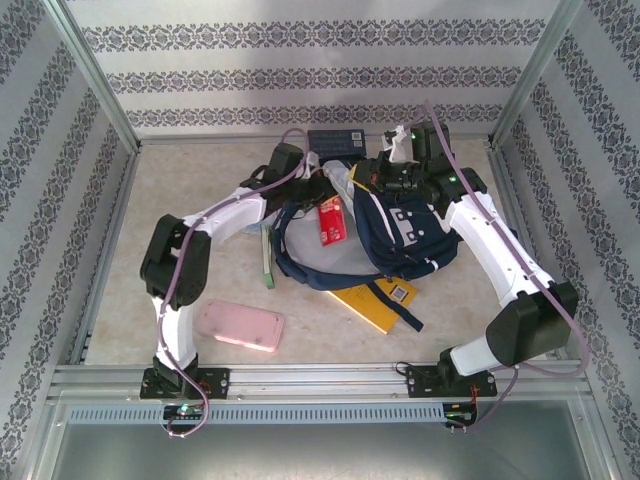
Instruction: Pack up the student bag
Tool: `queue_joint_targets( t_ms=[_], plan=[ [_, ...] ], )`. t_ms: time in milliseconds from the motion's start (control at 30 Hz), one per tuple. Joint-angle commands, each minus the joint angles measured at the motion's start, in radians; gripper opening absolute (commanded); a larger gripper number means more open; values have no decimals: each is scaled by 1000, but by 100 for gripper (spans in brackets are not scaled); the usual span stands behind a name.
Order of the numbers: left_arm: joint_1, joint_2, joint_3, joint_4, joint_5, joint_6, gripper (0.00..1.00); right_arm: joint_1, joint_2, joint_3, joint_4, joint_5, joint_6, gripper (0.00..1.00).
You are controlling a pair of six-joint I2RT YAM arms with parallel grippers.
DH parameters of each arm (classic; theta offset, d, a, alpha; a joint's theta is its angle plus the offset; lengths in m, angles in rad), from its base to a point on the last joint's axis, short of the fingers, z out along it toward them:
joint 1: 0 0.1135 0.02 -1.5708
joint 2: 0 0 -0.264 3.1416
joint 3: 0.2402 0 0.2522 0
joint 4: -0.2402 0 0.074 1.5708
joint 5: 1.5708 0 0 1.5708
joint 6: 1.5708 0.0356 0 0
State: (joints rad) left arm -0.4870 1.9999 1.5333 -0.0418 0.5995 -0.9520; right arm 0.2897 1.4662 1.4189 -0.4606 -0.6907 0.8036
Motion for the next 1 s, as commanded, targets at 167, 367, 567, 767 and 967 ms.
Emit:
queue_joint_targets(
  t_ms=[167,367,567,767,967],
  plan=[
    [-91,168,129,270,-13,-188,9,-26,-72,-28,198,-30,122,0],
    [-136,289,215,414,11,-292,25,-42,-62,-37,270,-41,188,0],
    [-153,274,261,348,33,-234,80,-64,-50,-23,265,-55,177,0],
    [-135,149,242,123,53,-57,86,-98,-66,-28,191,-33,101,0],
    [-127,-28,270,-348,-26,237,83,-113,-82,-28,90,15,1,0]
  ],
)
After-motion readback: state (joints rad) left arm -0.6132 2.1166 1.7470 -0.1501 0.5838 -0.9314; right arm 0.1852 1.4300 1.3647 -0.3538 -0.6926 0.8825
